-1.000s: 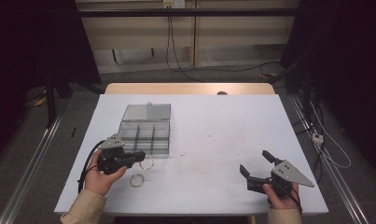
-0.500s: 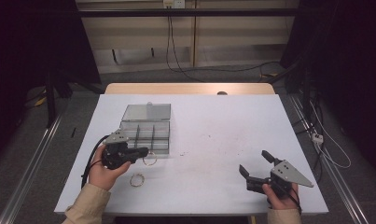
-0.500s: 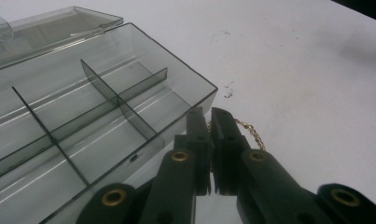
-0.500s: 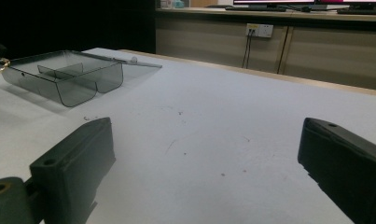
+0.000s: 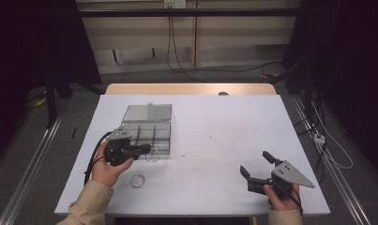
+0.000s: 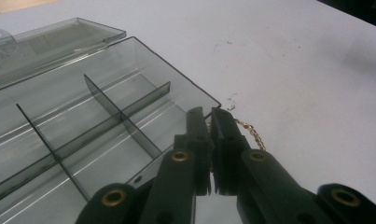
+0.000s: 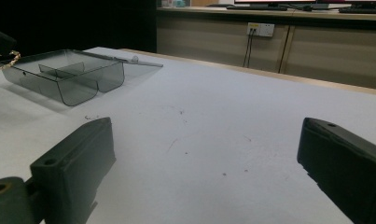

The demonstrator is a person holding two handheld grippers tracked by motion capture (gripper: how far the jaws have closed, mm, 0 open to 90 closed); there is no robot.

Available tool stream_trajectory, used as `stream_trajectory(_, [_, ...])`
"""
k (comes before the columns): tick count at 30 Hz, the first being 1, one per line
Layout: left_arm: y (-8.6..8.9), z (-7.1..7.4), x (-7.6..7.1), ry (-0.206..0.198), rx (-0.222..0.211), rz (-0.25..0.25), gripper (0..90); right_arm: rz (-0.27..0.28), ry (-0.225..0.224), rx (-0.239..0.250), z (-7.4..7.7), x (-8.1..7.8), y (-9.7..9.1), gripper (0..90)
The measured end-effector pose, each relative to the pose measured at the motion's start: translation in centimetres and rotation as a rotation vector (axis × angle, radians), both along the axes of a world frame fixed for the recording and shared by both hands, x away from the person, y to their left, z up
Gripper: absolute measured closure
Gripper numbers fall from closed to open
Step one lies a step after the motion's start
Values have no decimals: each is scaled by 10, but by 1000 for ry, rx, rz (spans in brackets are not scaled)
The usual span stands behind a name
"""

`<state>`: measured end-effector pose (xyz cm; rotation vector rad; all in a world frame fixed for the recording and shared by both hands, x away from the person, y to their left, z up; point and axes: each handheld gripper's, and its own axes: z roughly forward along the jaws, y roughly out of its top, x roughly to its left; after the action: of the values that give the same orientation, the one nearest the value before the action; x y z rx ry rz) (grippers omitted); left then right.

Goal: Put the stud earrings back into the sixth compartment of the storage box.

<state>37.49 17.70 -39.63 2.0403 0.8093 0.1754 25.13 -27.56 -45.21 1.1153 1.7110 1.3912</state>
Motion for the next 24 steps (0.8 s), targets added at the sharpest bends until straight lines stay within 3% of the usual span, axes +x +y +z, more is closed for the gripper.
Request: stream_trajectory(24, [-10,2,15,-7,-12,16,871,4,2,-5,0,0,1,35])
